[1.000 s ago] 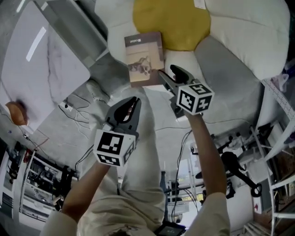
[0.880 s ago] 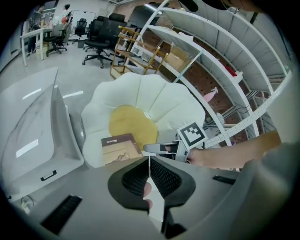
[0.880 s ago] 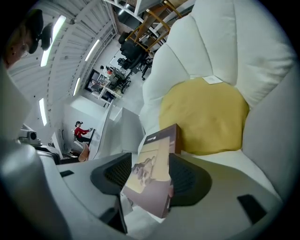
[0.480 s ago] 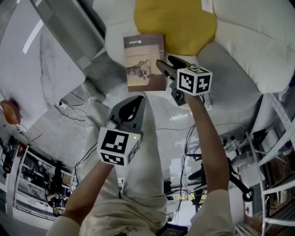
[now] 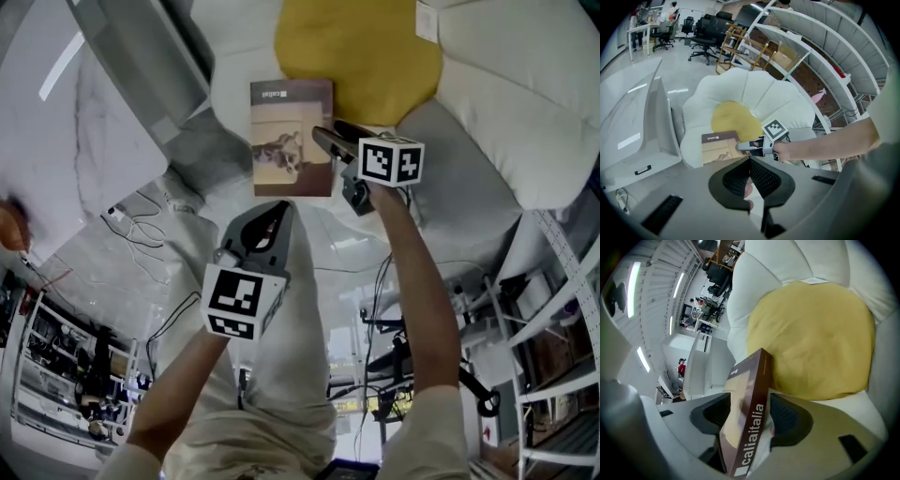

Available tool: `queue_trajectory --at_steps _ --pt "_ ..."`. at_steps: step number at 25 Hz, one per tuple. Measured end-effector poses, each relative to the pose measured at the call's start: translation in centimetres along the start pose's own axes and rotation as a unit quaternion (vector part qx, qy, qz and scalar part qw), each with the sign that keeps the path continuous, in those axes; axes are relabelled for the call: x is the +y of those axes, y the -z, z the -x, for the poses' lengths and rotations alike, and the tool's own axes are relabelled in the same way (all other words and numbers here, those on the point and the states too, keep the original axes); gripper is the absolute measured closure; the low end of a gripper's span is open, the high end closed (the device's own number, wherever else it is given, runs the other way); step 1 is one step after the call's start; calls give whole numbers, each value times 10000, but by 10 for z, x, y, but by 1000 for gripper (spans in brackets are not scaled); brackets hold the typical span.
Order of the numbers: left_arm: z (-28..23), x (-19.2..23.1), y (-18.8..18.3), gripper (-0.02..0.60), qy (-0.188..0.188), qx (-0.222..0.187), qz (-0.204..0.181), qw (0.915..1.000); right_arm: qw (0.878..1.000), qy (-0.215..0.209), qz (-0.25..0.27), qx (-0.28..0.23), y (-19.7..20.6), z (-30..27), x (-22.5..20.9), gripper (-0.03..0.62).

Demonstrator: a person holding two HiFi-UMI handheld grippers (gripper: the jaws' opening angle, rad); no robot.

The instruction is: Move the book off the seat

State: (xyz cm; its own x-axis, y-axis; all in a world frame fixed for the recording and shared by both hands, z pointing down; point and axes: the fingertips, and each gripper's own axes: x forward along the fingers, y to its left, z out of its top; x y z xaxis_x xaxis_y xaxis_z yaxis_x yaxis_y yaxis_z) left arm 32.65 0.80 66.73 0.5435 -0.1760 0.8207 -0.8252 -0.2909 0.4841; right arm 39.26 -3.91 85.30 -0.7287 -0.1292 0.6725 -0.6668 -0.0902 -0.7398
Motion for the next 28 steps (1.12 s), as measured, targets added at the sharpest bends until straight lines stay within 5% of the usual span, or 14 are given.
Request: queue_trajectory --at_steps 8,28 --pt "-4 -1 7 569 -21 5 -17 10000 9963 -431 -183 719 10 -10 -4 385" --pt "41 -8 0 569 59 -1 -133 9999 9963 -772 -368 33 2 30 40 450"
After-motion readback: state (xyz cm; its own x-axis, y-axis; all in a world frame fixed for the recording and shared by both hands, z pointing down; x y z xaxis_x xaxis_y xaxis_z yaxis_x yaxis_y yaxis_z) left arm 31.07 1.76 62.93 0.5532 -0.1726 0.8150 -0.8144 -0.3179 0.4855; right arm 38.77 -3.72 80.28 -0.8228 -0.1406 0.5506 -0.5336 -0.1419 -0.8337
